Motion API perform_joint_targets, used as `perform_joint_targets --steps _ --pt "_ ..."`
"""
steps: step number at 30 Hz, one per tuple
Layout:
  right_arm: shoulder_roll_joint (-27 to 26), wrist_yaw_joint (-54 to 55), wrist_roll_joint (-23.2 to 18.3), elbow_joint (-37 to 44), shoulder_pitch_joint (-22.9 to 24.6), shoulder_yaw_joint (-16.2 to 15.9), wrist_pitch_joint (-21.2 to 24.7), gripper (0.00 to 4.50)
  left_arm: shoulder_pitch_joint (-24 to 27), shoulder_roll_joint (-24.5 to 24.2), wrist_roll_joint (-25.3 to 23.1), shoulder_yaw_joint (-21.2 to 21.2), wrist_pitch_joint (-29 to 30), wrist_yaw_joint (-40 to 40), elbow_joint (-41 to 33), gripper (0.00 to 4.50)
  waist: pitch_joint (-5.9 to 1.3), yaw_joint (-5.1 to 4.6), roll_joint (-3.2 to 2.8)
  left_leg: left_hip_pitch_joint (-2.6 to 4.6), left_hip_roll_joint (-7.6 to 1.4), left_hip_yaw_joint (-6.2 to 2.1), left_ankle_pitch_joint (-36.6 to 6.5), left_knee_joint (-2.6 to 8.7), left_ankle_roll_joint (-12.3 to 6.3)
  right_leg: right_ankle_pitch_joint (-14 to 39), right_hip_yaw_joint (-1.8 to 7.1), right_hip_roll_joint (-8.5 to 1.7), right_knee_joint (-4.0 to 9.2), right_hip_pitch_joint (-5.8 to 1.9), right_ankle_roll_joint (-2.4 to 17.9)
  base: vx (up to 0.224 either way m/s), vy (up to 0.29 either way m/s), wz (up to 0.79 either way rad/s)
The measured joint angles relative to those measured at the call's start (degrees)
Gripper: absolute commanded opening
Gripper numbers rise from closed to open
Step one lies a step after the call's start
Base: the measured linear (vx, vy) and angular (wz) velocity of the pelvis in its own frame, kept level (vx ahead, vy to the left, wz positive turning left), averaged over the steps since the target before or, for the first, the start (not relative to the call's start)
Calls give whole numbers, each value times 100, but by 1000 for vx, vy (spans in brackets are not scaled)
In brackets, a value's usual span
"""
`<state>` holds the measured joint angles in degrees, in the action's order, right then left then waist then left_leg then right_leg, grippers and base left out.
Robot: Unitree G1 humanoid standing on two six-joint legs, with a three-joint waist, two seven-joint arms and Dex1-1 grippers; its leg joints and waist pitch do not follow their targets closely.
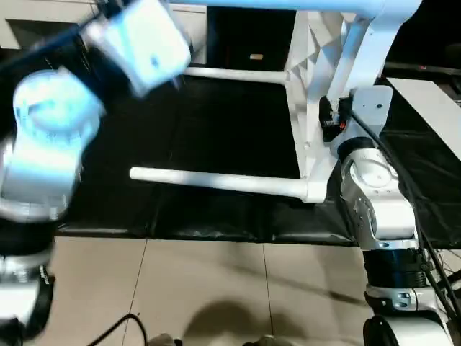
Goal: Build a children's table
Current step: Flip table
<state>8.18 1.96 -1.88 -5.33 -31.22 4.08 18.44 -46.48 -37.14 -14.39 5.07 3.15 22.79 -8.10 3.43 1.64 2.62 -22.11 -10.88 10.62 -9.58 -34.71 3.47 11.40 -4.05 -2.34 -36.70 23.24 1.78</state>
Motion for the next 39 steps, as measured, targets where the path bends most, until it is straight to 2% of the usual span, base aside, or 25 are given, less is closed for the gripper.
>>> perform_joint_targets --steps 6,7,9,13,15,19,27,29,33,34,39 --pt "-32 -1 -28 0 0 7 0 195 -400 -139 -236 186 -327 4 621 433 1 29 1 6 -1 7 0 -3 0 -7 7 1 -10 4 12 0 0 0" --pt "-40 -1 -30 1 0 10 0 195 -458 -159 -255 194 -395 4 706 409 0 35 0 6 0 7 0 -6 0 -7 8 0 -13 4 12 0 0 0" --pt "-51 2 -30 5 0 11 0 195 -482 -159 -281 201 -467 4 814 409 0 36 1 6 0 8 0 -9 0 -7 8 0 -15 4 12 0 0 0" --pt "-66 5 -27 7 2 53 0 195 -648 -160 -279 261 -859 76 1238 369 0 52 1 7 -1 8 0 -16 0 -3 8 -2 -24 4 6 0 0 0" --pt "-67 5 -25 7 2 56 0 195 -692 -163 -279 267 -958 147 1342 369 0 61 1 8 -1 7 0 -16 0 1 8 -2 -25 4 -3 0 0 0" --pt "-66 5 -26 7 4 57 0 195 -712 -168 -280 287 -1010 209 1405 326 0 66 1 8 -1 8 0 -18 0 1 9 -2 -29 4 -2 0 0 0" --pt "-72 2 -25 7 7 57 0 195 -865 -354 -336 403 -1307 476 1828 326 -1 78 0 14 0 8 0 -18 0 2 11 -3 -30 3 -4 0 0 0" --pt "-75 -132 -30 32 64 5 -11 195 -840 -448 -381 385 -1281 520 2229 326 1 22 1 12 0 9 0 -17 1 -4 12 0 -30 11 3 0 0 0" --pt "-86 -174 -44 81 91 -13 -18 195 -839 -453 -311 309 -1338 515 2325 363 3 3 6 13 -1 11 1 -15 2 -13 16 2 -30 14 20 0 0 0" --pt "-88 -176 -56 80 91 -14 -18 195 -839 -476 -339 309 -1361 505 2384 385 3 3 6 14 -3 11 1 -16 2 -19 17 3 -30 14 29 0 0 0" --pt "-88 -176 -59 81 92 -13 -18 195 -862 -557 -460 307 -1483 431 2581 398 3 5 6 13 -2 12 1 -16 2 -16 17 3 -29 15 25 0 0 0"
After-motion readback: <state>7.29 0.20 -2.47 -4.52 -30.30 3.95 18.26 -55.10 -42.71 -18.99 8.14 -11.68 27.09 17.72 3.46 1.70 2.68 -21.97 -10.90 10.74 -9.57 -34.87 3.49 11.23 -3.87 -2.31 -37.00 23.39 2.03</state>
